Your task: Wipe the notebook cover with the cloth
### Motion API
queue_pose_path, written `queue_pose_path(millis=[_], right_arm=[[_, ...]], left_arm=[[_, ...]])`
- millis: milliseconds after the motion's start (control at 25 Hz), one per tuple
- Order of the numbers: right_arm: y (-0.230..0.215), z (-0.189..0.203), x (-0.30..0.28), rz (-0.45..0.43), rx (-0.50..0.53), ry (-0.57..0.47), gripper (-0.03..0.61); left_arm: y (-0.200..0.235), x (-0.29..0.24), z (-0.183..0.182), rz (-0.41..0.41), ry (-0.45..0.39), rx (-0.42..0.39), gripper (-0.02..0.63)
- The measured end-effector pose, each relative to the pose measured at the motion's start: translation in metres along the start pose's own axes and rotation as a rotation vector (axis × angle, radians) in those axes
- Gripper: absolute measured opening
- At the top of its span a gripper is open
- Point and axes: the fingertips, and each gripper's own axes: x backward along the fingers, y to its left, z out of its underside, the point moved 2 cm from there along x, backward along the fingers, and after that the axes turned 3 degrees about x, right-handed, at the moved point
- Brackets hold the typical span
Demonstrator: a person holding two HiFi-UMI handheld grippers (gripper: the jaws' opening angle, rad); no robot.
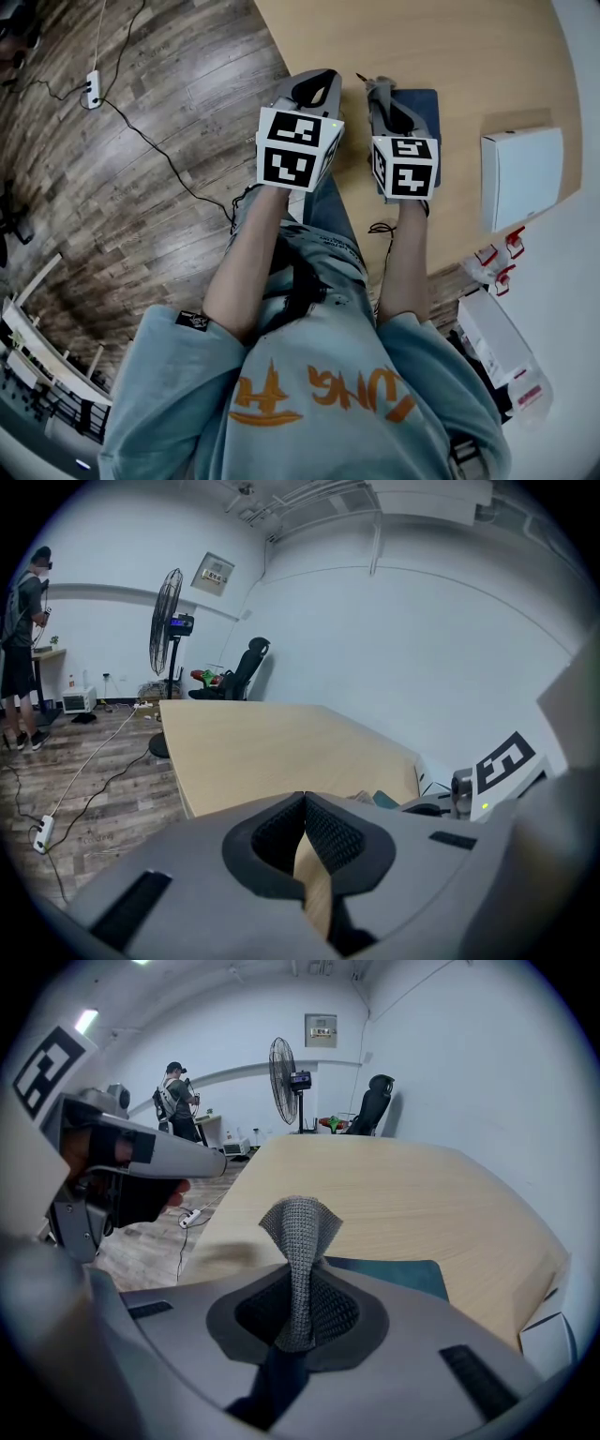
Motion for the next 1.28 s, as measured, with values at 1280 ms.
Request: queue_pose_path(millis=[1280], right_arm=[[0.001, 0.040, 0.032, 0.044, -0.112, -0.012, 0.029]], left_arm=[[-0.035, 0.001, 0.032, 0.111, 0.098, -0.093, 0.017]])
